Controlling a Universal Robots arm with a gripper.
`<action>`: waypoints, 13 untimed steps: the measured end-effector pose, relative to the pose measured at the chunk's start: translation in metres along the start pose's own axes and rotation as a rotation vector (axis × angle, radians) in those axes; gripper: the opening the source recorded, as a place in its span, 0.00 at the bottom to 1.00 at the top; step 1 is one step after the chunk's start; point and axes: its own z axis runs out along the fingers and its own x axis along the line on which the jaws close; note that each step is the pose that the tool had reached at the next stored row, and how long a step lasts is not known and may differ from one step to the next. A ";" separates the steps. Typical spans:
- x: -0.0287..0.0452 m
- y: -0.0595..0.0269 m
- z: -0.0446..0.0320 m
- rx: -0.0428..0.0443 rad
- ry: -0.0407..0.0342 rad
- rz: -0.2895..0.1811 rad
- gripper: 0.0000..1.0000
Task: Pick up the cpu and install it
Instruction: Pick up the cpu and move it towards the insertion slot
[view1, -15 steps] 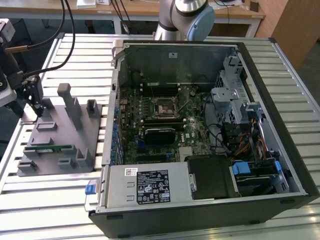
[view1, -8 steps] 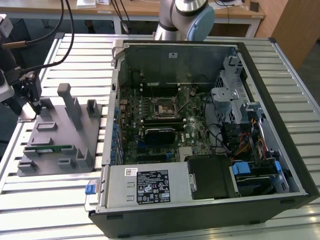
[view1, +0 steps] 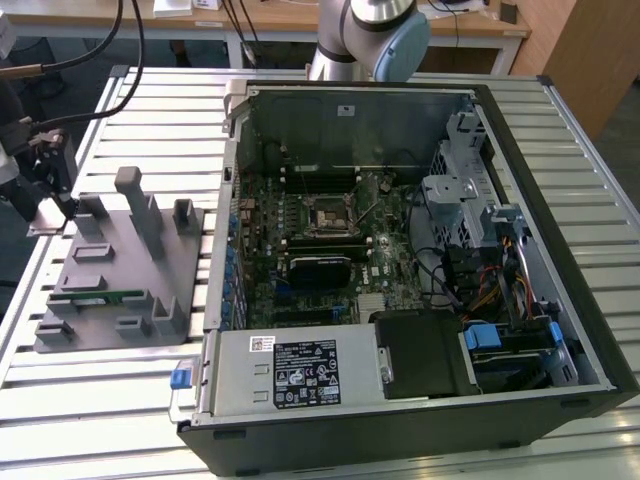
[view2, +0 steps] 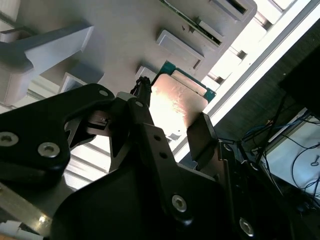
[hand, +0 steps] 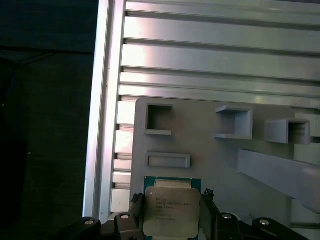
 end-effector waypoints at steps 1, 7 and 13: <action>0.0000 0.0001 -0.0017 0.0000 0.0000 0.000 0.54; -0.0002 0.0005 -0.0100 0.0000 0.0000 0.000 0.54; -0.0003 0.0008 -0.0177 0.0000 -0.0001 0.000 0.54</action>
